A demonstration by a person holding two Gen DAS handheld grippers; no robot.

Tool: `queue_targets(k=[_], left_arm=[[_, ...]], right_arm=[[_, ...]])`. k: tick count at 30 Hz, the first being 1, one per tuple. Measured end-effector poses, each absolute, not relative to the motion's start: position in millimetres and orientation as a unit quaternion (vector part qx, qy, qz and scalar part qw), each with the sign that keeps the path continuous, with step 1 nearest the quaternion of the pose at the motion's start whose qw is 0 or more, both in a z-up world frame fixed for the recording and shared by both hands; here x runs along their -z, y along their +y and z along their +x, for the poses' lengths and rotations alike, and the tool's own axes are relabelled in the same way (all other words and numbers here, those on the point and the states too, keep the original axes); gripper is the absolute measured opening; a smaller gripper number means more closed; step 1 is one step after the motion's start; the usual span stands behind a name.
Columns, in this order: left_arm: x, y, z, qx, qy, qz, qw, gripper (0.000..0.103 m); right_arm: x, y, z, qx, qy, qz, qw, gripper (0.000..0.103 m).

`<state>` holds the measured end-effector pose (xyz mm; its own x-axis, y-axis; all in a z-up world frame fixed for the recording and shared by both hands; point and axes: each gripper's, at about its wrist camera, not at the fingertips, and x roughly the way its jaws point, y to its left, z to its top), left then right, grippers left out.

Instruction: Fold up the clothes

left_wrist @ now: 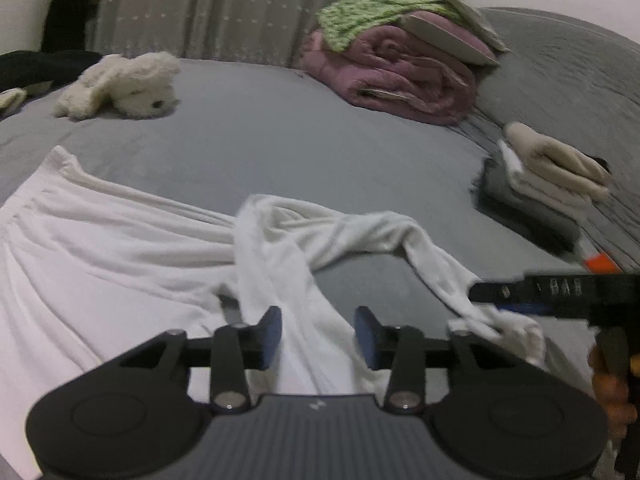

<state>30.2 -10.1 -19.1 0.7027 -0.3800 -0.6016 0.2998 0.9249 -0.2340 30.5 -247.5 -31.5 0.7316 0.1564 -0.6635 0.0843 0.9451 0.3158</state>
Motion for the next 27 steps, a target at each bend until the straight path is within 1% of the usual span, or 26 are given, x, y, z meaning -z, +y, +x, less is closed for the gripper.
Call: queue_targets(k=[3,4,6,7,8,10,11,12,16,17,18,19,22,23,24,25,27], left_arm=[[25.0,-6.5,42.3,0.160,0.347,-0.069,0.921,0.044],[27.3,-5.3,46.0,0.152,0.350,-0.072,0.921,0.044],[32.5,-3.6,51.6,0.139,0.353,-0.078,0.922,0.043],[35.0,-2.8,54.3,0.132,0.355,-0.081,0.922,0.043],[36.3,-2.3,56.1,0.130,0.353,-0.088,0.923,0.041],[36.1,-1.9,58.8,0.124,0.350,-0.099,0.923,0.041],[36.1,-1.3,59.8,0.121,0.350,-0.105,0.923,0.039],[36.2,-0.6,60.7,0.119,0.350,-0.112,0.923,0.033],[37.1,3.7,65.3,0.115,0.354,-0.135,0.919,0.018],[37.1,4.7,65.9,0.116,0.354,-0.136,0.918,0.012],[37.1,5.7,66.5,0.117,0.355,-0.137,0.917,0.009],[37.0,6.4,66.8,0.118,0.356,-0.137,0.917,0.009],[35.8,8.4,67.0,0.123,0.356,-0.138,0.916,0.006],[34.7,9.2,66.4,0.125,0.354,-0.139,0.916,0.006],[33.6,9.9,65.9,0.126,0.353,-0.139,0.917,0.006],[31.6,10.1,64.9,0.129,0.350,-0.140,0.917,0.006],[28.1,9.8,62.0,0.138,0.343,-0.141,0.918,0.005]], right_arm=[[37.3,-239.1,35.9,-0.011,0.370,0.121,0.921,0.054],[39.0,-236.5,38.5,-0.005,0.367,0.105,0.924,0.052],[41.6,-230.3,45.0,0.009,0.359,0.071,0.931,0.045],[43.1,-227.7,49.7,0.014,0.355,0.053,0.933,0.032],[44.8,-226.1,55.6,0.018,0.352,0.035,0.935,0.017],[46.1,-225.5,66.5,0.025,0.341,0.007,0.940,0.009],[43.7,-228.2,70.4,0.035,0.328,0.000,0.944,0.008],[38.6,-233.5,73.0,0.050,0.310,0.000,0.949,0.008],[15.4,-256.5,79.4,0.085,0.234,0.023,0.968,0.008],[12.4,-259.7,79.8,0.082,0.219,0.028,0.972,0.008],[11.2,-261.0,80.0,0.077,0.208,0.028,0.975,0.008],[11.9,-261.1,80.6,0.073,0.201,0.025,0.976,0.008],[22.8,-260.1,84.2,0.065,0.234,0.027,0.970,0.012],[25.2,-261.6,84.2,0.061,0.245,0.040,0.967,0.016],[26.7,-263.8,83.6,0.057,0.255,0.055,0.964,0.016],[26.6,-265.9,82.9,0.052,0.261,0.074,0.961,0.019],[24.0,-269.6,80.1,0.035,0.264,0.114,0.957,0.037]])
